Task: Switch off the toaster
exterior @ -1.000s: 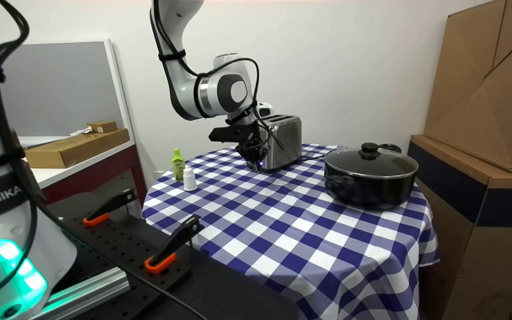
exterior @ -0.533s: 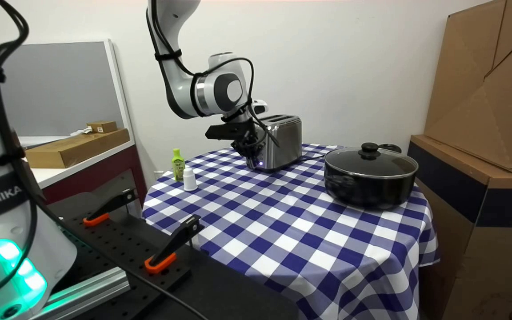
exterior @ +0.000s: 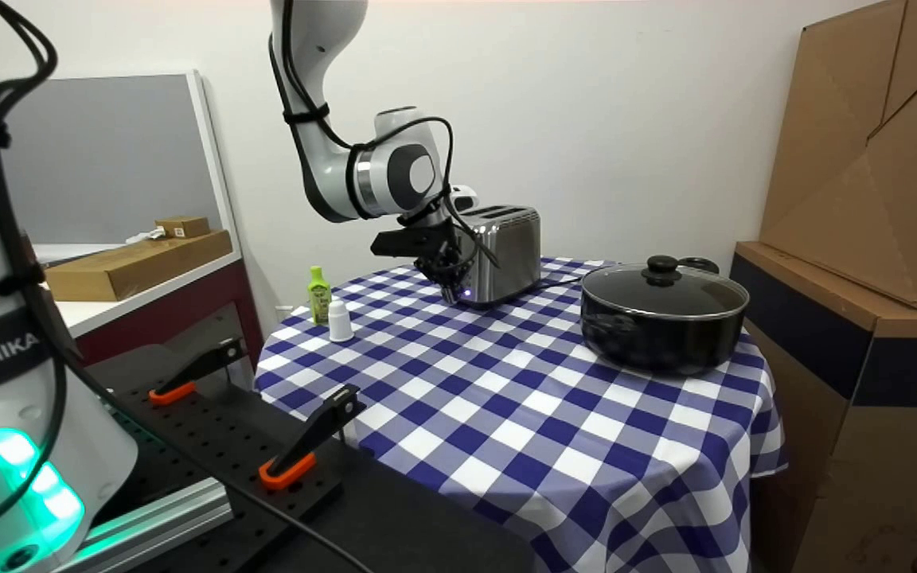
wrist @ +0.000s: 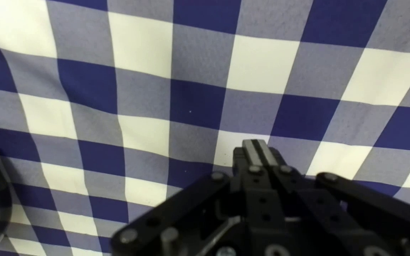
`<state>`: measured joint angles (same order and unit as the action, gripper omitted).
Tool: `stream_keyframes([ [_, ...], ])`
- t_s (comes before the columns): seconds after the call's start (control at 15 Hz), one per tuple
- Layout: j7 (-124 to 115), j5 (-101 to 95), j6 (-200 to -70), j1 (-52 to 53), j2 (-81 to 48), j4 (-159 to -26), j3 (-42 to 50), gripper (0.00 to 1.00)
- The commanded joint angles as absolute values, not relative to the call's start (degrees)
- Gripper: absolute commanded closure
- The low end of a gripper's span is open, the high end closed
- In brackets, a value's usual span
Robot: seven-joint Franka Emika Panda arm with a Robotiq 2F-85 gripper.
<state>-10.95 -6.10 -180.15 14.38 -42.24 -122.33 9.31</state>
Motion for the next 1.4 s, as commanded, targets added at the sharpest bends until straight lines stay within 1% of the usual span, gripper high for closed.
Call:
stream_keyframes([
  [0.0,-9.47,-4.04,-181.44,15.49,-46.08,-117.52,9.44,1.0],
  [0.47,-9.59,-4.13,-180.03,17.69,-50.34,-110.7,10.59,1.0],
  [1.13,-10.05,-5.26,-173.5,19.08,-53.37,-105.0,12.62,1.0],
  [1.27,-10.55,-5.29,-174.14,19.08,-53.84,-104.17,12.84,1.0],
  [1.33,-11.11,-5.05,-177.22,19.08,-54.34,-104.18,12.87,1.0],
])
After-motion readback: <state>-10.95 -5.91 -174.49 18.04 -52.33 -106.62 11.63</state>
